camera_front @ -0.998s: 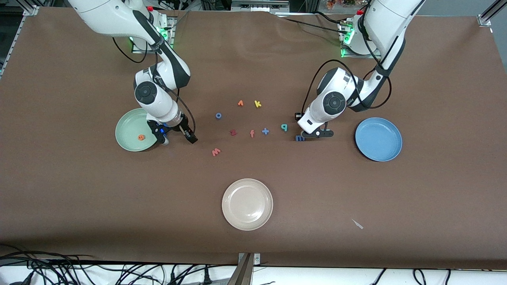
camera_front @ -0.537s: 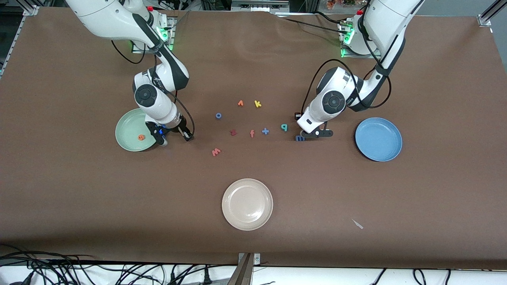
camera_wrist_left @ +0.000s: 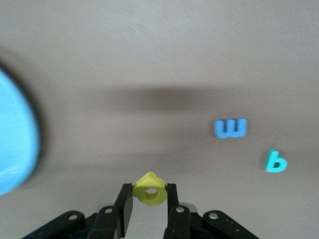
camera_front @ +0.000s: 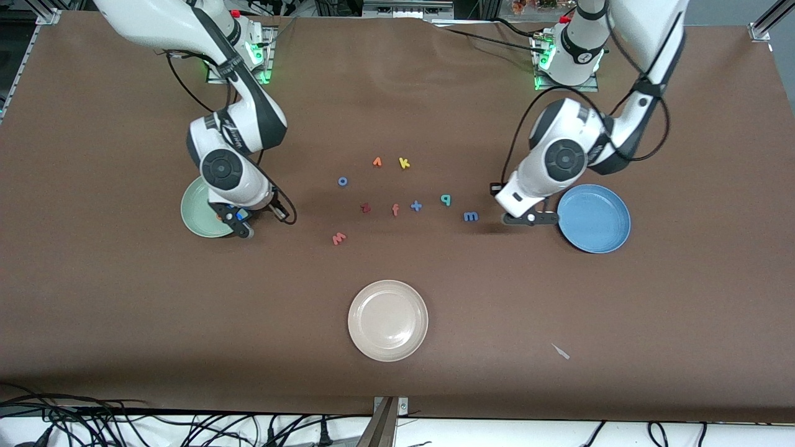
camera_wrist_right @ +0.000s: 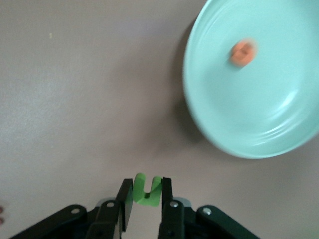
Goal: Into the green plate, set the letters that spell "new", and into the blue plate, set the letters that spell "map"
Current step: 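Place the green letter in the green plate while the left places yellow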
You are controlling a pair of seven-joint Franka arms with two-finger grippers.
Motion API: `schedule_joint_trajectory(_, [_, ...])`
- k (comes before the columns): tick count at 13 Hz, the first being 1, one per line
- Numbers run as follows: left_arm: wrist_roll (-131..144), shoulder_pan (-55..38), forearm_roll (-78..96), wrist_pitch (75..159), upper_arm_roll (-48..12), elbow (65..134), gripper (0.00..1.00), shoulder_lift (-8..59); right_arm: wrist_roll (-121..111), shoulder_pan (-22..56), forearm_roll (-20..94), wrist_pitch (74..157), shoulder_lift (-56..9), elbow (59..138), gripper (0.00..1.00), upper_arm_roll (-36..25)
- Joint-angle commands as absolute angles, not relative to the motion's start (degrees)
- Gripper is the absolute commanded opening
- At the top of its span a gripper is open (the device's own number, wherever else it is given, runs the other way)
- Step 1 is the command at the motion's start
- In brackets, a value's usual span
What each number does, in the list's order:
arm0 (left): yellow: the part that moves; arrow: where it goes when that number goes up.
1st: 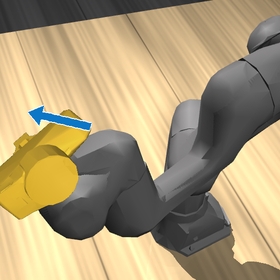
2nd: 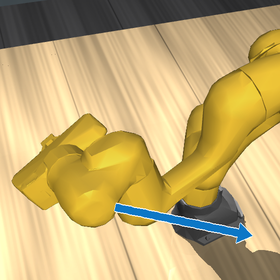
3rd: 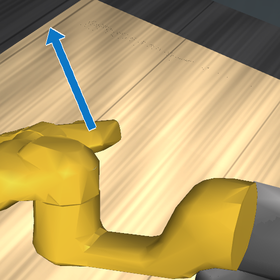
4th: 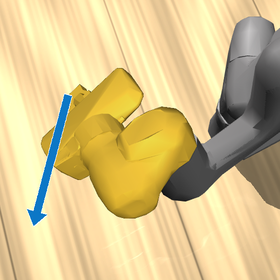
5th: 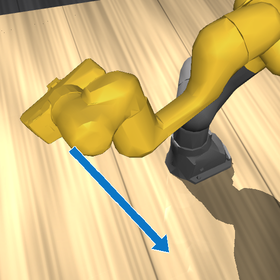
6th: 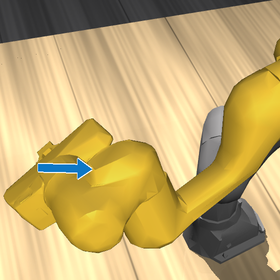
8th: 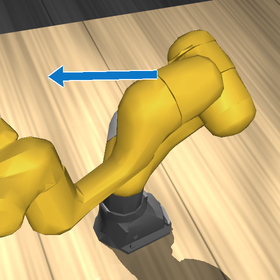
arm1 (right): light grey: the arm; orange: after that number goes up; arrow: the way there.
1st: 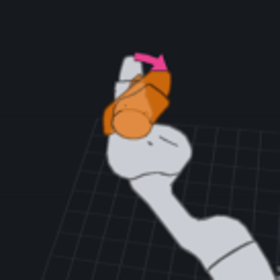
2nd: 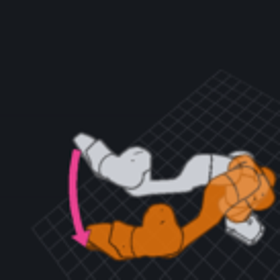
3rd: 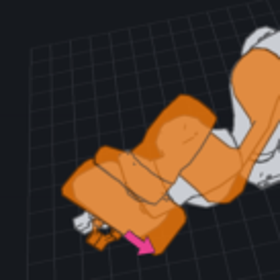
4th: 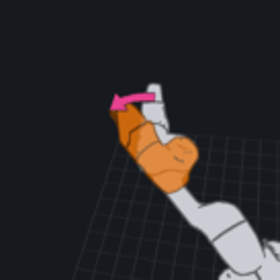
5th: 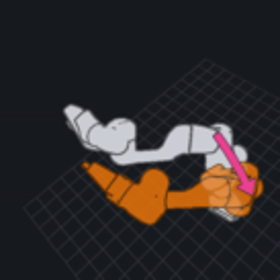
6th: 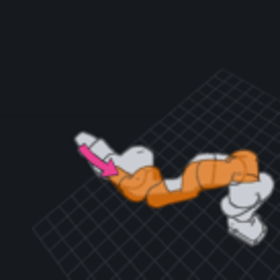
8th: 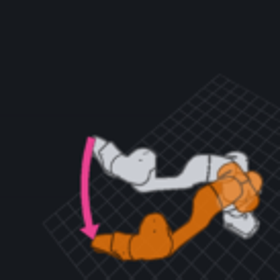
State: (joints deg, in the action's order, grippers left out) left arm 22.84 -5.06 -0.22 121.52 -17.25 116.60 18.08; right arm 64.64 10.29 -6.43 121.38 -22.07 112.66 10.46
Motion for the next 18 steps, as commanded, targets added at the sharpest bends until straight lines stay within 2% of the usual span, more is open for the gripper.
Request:
schedule_joint_trajectory(1, [16.5, -0.8, -2.7, 116.1, -17.5, 114.2, 0.15, 16.4, 48.9, 10.1, -7.0, 113.7, -17.4, 113.4, 0.0, 4.3])
schedule_joint_trajectory(2, [14.5, 0.6, -3.5, 115.4, -17.5, 113.8, 0.15, 16.3, 43.0, 10.1, -6.5, 112.9, -15.9, 115.4, 0.0, 1.2])
schedule_joint_trajectory(4, [10.7, 3.7, -5.5, 115.4, -17.6, 113.2, 0.15, 16.4, 34.8, 10.1, -4.6, 116.9, -12.3, 123.3, 0.01, -3.1])
schedule_joint_trajectory(7, [5.9, 6.9, -8.3, 115.5, -17.5, 113.1, 0.15, 17.1, 32.0, 10.0, -3.3, 131.0, -11.1, 133.7, 0.01, -4.0])
schedule_joint_trajectory(8, [4.7, 7.7, -9.5, 115.5, -17.5, 113.1, 0.15, 17.2, 31.2, 10.1, -3.3, 134.3, -11.2, 135.3, 0.05, -4.0])
schedule_joint_trajectory(9, [4.2, 8.3, -10.8, 115.6, -17.5, 113.1, 0.15, 17.5, 31.1, 10.1, -3.2, 134.6, -11.2, 135.6, 0.2, -4.0])
schedule_joint_trajectory(10, [3.3, 9.5, -12.7, 115.9, -17.5, 113.0, 0.15, 18.2, 30.9, 10.0, -3.2, 134.4, -11.2, 135.5, 0.46, -4.3])
schedule_joint_trajectory(11, [2.6, 10.4, -13.6, 115.9, -17.6, 112.5, 0.15, 18.6, 30.8, 10.1, -3.1, 134.0, -10.8, 135.5, 0.57, -4.6])
schedule_joint_trajectory(12, [1.9, 10.5, -13.6, 115.9, -17.6, 112.2, 0.16, 19.4, 31.2, 10.1, -2.8, 133.0, -10.2, 135.4, 0.74, -4.4])
schedule_joint_trajectory(13, [1.8, 10.5, -13.7, 116.0, -17.5, 111.6, 0.16, 20.1, 31.3, 10.2, -1.7, 132.2, -9.0, 135.2, 0.99, -4.0])
schedule_joint_trajectory(15, [1.8, 11.6, -13.7, 116.5, -17.5, 111.3, 0.16, 21.6, 31.7, 10.2, 2.6, 130.0, -7.8, 132.8, 1.0, -1.1])
schedule_joint_trajectory(18, [1.5, 12.7, -13.7, 119.4, -17.5, 111.4, 0.16, 24.5, 31.7, 10.7, 5.2, 130.0, -9.7, 127.3, 1.0, 3.4])
